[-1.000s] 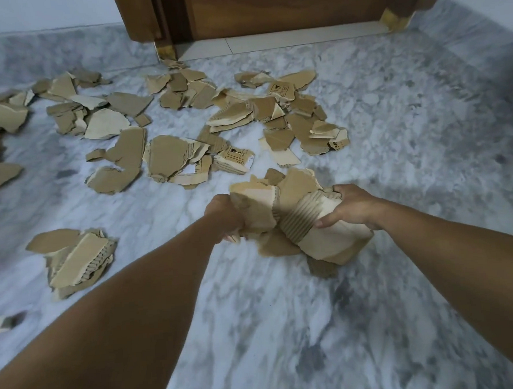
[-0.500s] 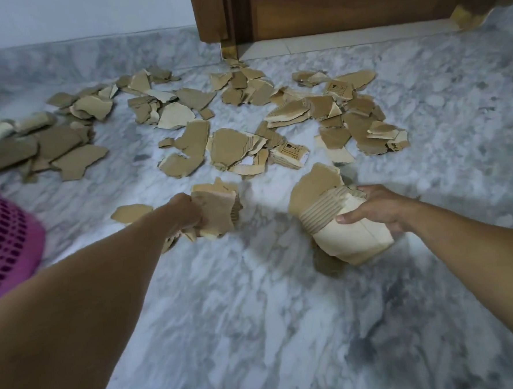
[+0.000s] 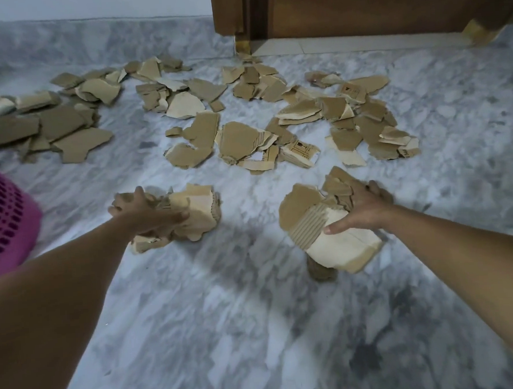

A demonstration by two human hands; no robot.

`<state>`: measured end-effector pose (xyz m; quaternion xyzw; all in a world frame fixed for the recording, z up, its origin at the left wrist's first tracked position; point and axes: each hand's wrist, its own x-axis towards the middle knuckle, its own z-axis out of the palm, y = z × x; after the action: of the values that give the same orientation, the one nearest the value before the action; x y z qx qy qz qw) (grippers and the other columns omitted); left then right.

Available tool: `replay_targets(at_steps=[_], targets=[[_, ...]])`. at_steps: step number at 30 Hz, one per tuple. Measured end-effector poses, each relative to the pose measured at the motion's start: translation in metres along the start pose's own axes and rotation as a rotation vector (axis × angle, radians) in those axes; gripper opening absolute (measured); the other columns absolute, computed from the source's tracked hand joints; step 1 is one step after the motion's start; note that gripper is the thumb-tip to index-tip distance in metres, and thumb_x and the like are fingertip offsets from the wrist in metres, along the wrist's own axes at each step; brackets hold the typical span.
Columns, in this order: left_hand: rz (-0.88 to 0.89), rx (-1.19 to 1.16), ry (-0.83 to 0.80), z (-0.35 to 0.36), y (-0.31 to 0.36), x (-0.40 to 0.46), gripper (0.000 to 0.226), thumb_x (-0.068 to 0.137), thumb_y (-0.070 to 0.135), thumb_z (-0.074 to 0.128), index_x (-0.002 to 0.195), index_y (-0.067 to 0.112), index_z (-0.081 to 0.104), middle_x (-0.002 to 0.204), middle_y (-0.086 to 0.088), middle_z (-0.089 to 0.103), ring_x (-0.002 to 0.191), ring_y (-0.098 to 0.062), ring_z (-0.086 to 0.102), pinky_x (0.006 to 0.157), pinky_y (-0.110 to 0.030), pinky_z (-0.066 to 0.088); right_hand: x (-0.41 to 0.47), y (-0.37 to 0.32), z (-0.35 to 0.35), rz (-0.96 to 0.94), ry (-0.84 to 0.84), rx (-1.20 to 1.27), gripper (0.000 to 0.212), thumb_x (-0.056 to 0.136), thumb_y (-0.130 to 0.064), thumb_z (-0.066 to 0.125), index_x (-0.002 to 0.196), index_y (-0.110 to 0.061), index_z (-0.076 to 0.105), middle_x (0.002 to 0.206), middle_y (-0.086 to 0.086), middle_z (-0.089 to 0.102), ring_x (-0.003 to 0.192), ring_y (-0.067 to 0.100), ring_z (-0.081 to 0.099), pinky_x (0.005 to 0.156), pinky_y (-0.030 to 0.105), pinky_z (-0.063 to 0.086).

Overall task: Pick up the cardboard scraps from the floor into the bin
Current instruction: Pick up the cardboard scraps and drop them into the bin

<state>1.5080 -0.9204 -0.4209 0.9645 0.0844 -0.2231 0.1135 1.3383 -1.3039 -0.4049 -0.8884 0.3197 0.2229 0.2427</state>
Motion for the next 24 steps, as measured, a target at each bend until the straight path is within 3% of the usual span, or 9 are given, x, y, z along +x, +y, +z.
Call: replay_targets(at_steps=[5, 10, 13, 16, 17, 21, 24], targets=[[0.038, 0.104, -0.007, 0.008, 0.017, -0.012, 0.122, 0.046, 0.064, 0.086, 0.141, 0.012, 0.029, 0.138, -0.018, 0.028, 0.129, -0.037, 0.027, 0.106, -0.046, 0.034, 0.013, 0.0, -0.007, 0.058, -0.04, -0.096, 0.158, 0.032, -0.076, 0.082, 0.153, -0.032, -0.009, 0.162, 0.006, -0.007, 0.149, 0.035, 0.001, 0.118, 0.049, 0.019], [0.034, 0.151, -0.047, 0.015, 0.037, -0.023, 0.116, 0.049, 0.057, 0.088, 0.138, 0.008, 0.032, 0.131, -0.016, 0.028, 0.122, -0.033, 0.03, 0.101, -0.044, 0.038, 0.014, -0.009, -0.01, 0.065, -0.055, -0.183, 0.154, 0.036, -0.072, 0.085, 0.152, -0.033, -0.009, 0.159, 0.008, 0.004, 0.145, 0.037, 0.007, 0.115, 0.05, 0.024], [-0.007, 0.139, -0.029, 0.019, 0.043, -0.031, 0.12, 0.048, 0.058, 0.088, 0.139, 0.005, 0.03, 0.132, -0.017, 0.029, 0.125, -0.034, 0.032, 0.103, -0.042, 0.038, 0.013, -0.02, -0.01, 0.082, -0.068, -0.156, 0.152, 0.028, -0.068, 0.088, 0.151, -0.023, 0.01, 0.152, 0.013, 0.021, 0.14, 0.034, 0.02, 0.108, 0.047, 0.037], [-0.026, 0.214, -0.016, 0.02, 0.043, -0.038, 0.114, 0.05, 0.068, 0.081, 0.134, 0.006, 0.036, 0.127, -0.016, 0.033, 0.122, -0.032, 0.032, 0.104, -0.039, 0.035, 0.006, -0.029, -0.006, 0.036, -0.054, -0.163, 0.118, 0.049, -0.053, 0.09, 0.141, -0.013, 0.028, 0.142, 0.009, 0.033, 0.133, 0.031, 0.031, 0.096, 0.036, 0.045], [-0.026, 0.239, -0.019, 0.022, 0.042, -0.039, 0.112, 0.051, 0.071, 0.078, 0.132, 0.006, 0.038, 0.125, -0.015, 0.035, 0.121, -0.031, 0.033, 0.102, -0.038, 0.033, 0.003, -0.032, -0.004, 0.02, -0.045, -0.166, 0.112, 0.054, -0.05, 0.09, 0.14, -0.014, 0.029, 0.142, 0.01, 0.032, 0.134, 0.031, 0.029, 0.096, 0.036, 0.044], [-0.054, 0.208, -0.031, 0.027, 0.039, -0.044, 0.12, 0.046, 0.077, 0.075, 0.134, 0.006, 0.034, 0.122, -0.015, 0.034, 0.122, -0.032, 0.032, 0.099, -0.042, 0.035, -0.001, -0.041, -0.001, 0.021, -0.09, -0.157, 0.128, 0.045, -0.054, 0.09, 0.146, -0.017, 0.022, 0.149, 0.011, 0.02, 0.136, 0.03, 0.028, 0.087, 0.036, 0.049], [-0.035, 0.207, -0.026, 0.025, 0.041, -0.046, 0.117, 0.052, 0.074, 0.075, 0.134, 0.003, 0.032, 0.126, -0.016, 0.041, 0.123, -0.031, 0.037, 0.101, -0.04, 0.034, -0.004, -0.046, -0.004, 0.033, -0.151, -0.107, 0.139, 0.044, -0.058, 0.09, 0.151, -0.02, 0.01, 0.156, 0.01, 0.011, 0.14, 0.031, 0.028, 0.102, 0.043, 0.044]])
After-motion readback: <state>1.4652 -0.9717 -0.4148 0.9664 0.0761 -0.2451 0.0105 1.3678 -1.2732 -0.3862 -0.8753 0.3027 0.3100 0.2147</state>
